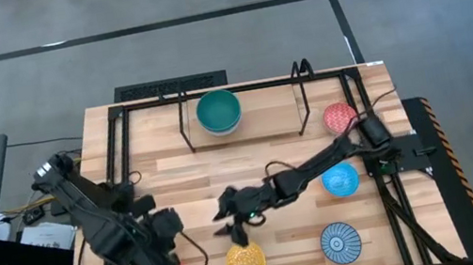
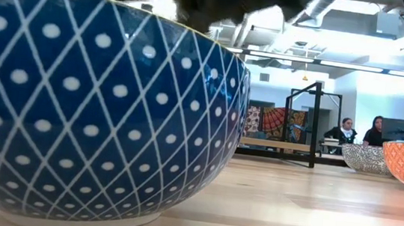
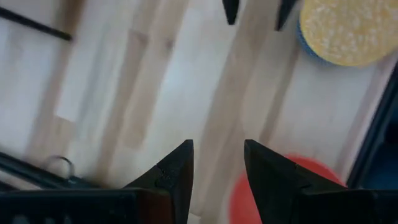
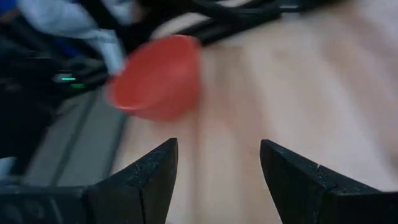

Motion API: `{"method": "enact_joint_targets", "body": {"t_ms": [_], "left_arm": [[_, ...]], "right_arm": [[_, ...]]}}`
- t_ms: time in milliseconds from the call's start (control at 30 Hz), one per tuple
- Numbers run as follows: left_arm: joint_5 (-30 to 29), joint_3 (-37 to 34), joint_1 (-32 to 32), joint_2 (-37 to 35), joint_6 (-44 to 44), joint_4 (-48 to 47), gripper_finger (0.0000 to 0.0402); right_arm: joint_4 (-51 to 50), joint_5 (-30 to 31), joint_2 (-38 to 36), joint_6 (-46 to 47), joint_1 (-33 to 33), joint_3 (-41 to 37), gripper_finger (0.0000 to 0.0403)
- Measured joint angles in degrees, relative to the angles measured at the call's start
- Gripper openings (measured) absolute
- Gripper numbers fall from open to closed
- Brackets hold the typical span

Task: Place and stack bowls onto a shelf
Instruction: Stack the orange bowl on top of the green bowl on the shelf

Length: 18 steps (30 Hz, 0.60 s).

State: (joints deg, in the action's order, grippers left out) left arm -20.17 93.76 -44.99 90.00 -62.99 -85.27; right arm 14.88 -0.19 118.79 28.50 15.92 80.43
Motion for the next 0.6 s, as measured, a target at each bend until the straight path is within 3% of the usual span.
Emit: {"method": "enact_joint_targets", "body": {"t_ms": [133,367,600], "left_arm": [[4.35,-0.47,-2.78,1.86,-3.57,-0.14,0.0127],[1.12,-4.45,-7.24,2.86,-8.33,-0.18,0.0127],[3.81,-13.94,-9.03,2.81,-15.05,0.74,0.0127]], "right_arm": [[-5.94,-3.44,5.84,0.19,0.77,11.08,0.0255],[-20.08,-3.13,17.64,2.41,0.31,30.8,0.0255],[-22.02,-7.29,28.5,4.61,0.09,45.55,0.0255]]}}
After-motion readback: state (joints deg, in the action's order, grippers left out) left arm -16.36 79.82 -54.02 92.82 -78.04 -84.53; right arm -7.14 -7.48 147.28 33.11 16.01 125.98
